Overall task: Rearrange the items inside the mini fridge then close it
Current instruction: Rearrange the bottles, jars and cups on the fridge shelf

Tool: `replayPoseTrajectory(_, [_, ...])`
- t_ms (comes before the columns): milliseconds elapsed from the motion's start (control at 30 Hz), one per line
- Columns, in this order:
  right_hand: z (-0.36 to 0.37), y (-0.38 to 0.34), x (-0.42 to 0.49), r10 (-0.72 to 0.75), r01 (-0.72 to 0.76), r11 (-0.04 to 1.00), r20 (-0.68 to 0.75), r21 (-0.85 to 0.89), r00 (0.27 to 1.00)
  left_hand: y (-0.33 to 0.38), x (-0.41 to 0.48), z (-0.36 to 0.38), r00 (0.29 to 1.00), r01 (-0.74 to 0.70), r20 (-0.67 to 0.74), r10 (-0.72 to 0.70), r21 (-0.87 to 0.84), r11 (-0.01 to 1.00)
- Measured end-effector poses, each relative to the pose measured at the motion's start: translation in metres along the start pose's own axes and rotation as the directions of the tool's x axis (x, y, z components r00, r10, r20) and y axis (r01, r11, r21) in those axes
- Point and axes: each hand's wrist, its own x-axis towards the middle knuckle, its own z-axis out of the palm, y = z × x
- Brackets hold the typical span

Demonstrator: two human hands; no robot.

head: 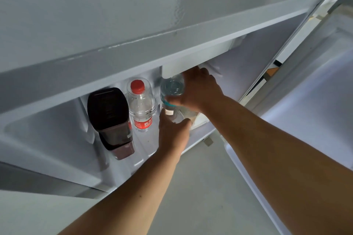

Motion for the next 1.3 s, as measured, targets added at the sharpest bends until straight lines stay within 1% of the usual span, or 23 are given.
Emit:
replayPoseTrajectory(67, [0.003,-0.002,-0.003,-0.061,0.06,0.998,-0.073,-0.02,0.995,0.002,0.004,-0.002,1.0,0.008,0.005,-0.008,-0.01,1.0])
replayPoseTrajectory(133, [0.004,-0.001,-0.005,-0.123,0.128,0.992,-0.175,0.02,0.977,0.004,0.01,-0.005,1.0,0.004,-0.018,-0.005,-0.023,1.0])
replayPoseTrajectory(167, [0.005,-0.001,-0.004,-0.14,0.15,0.988,-0.197,0.033,0.97,0.005,0.012,-0.006,1.0,0.0,-0.024,0.0,-0.019,1.0])
replayPoseTrajectory(233, [0.008,-0.001,0.0,-0.151,0.158,0.987,-0.171,0.031,0.974,0.004,0.017,-0.007,1.0,-0.019,-0.019,0.019,-0.007,1.0])
replayPoseTrajectory(333, [0.01,0.001,0.008,-0.119,0.122,0.992,-0.112,0.017,0.987,0.003,0.021,-0.007,0.999,-0.034,-0.002,0.034,0.008,0.999])
replayPoseTrajectory(467, [0.012,0.003,0.013,-0.132,0.133,0.989,-0.021,0.056,0.991,0.003,0.022,-0.006,1.0,-0.028,-0.001,0.028,0.002,1.0])
replayPoseTrajectory(567, [0.013,0.0,0.014,-0.108,0.108,0.983,-0.01,0.147,0.994,0.003,0.022,-0.006,0.999,-0.03,-0.011,0.03,-0.012,0.999])
replayPoseTrajectory(633, [0.012,-0.003,0.013,-0.094,0.08,0.974,0.058,0.212,0.994,0.0,0.023,-0.007,0.999,-0.041,-0.009,0.04,-0.033,0.999])
replayPoseTrajectory(700, [0.013,-0.007,0.012,-0.109,0.087,0.981,0.121,0.171,0.987,-0.004,0.026,-0.009,0.997,-0.073,0.01,0.073,-0.028,0.997])
replayPoseTrajectory(767, [0.015,-0.011,0.015,-0.09,0.067,0.986,0.147,0.153,0.985,-0.005,0.029,-0.011,0.998,-0.06,0.03,0.061,-0.012,0.998])
replayPoseTrajectory(867, [0.017,-0.012,0.021,-0.049,0.024,0.989,0.168,0.149,0.985,-0.004,0.031,-0.01,0.997,-0.05,0.054,0.05,-0.019,0.999])
replayPoseTrajectory(1067, [0.017,-0.009,0.022,-0.064,0.045,0.992,0.159,0.119,0.985,-0.002,0.028,-0.012,0.997,-0.021,0.076,0.023,-0.015,1.0])
replayPoseTrajectory(1233, [0.017,-0.009,0.021,-0.086,0.075,0.992,0.108,0.104,0.99,-0.002,0.018,-0.017,0.999,0.011,0.031,-0.012,0.045,0.999])
replayPoseTrajectory(1300, [0.016,-0.009,0.019,-0.098,0.088,0.99,0.085,0.11,0.992,-0.004,0.011,-0.019,0.999,0.041,0.001,-0.042,0.041,0.998])
